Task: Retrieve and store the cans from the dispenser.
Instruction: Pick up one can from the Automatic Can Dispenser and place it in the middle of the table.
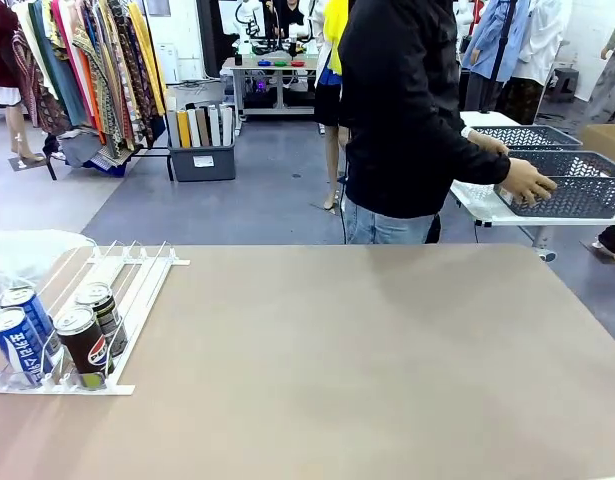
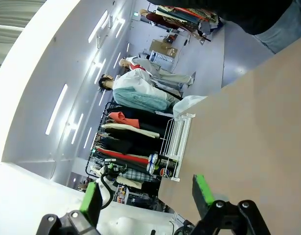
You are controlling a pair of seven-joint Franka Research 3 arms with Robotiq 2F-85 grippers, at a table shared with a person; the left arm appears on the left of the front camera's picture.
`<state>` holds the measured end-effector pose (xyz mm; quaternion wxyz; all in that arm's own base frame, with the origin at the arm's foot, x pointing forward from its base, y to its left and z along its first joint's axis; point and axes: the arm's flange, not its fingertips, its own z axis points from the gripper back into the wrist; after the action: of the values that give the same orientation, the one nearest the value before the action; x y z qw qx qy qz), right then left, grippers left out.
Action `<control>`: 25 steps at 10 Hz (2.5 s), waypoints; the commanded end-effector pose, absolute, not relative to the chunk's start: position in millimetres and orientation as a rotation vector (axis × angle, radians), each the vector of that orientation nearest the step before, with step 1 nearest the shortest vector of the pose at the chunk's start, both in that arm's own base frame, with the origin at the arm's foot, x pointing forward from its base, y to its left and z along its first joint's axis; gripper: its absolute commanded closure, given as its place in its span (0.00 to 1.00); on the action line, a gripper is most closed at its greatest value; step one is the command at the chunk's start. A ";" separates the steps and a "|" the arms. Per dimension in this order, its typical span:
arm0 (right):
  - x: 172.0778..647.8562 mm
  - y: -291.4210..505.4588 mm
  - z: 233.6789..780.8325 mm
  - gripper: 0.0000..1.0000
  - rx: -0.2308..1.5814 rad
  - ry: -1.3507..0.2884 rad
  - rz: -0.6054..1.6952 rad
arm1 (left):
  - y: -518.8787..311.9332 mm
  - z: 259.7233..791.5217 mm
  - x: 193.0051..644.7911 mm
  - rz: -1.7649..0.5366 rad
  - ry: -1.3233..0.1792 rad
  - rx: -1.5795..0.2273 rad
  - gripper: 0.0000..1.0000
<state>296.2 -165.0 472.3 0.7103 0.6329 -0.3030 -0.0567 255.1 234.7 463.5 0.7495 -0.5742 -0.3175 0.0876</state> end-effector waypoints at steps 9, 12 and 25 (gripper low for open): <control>295.7 -165.0 476.2 0.00 1.417 -0.673 -0.128 | 111.1 527.6 287.1 -0.031 -0.286 -0.496 0.00; 295.7 -165.0 476.2 0.00 1.417 -0.673 -0.128 | 69.3 520.3 303.2 -0.010 -0.243 -0.323 0.00; 295.7 -165.0 476.2 0.00 1.417 -0.673 -0.128 | 57.2 427.3 352.1 0.087 -0.040 -0.152 0.00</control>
<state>295.1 -164.6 472.8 0.7106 0.6333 -0.3014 -0.0554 350.6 61.2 435.1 0.9942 -0.0997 -0.0213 0.0331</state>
